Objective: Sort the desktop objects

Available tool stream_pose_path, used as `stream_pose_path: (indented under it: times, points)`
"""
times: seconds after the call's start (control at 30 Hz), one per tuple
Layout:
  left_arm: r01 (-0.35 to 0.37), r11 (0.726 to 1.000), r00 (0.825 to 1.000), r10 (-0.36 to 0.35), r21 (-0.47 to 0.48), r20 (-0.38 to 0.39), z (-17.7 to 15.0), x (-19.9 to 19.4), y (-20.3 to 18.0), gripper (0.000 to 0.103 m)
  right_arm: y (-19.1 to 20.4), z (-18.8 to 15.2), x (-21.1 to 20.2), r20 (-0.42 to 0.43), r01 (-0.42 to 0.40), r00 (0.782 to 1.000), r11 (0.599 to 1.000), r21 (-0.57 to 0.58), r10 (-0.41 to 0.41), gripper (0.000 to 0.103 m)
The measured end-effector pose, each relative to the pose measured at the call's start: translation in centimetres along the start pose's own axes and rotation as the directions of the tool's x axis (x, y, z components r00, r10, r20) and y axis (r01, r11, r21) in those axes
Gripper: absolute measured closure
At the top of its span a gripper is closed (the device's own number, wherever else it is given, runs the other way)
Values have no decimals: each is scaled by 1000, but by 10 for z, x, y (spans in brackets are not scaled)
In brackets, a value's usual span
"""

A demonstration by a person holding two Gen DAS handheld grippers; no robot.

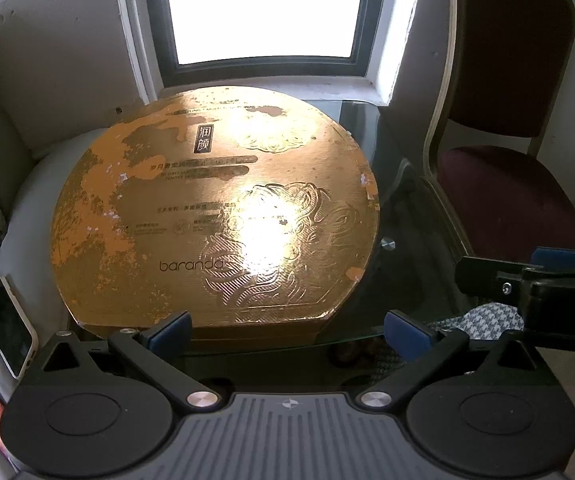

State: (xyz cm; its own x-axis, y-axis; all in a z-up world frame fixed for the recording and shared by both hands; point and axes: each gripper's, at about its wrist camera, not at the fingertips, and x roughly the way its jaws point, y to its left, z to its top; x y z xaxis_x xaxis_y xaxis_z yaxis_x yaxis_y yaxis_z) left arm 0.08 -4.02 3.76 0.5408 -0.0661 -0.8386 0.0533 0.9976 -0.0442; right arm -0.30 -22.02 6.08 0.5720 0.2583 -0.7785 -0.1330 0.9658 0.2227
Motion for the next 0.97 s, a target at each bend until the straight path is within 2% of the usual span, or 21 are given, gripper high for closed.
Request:
stream_pose_path:
  times: [0.97]
  points:
    - [-1,1000,1000,1,-19,3,0,3,6,1,5,1,4,-7,5,1000,1000,4,-5,11]
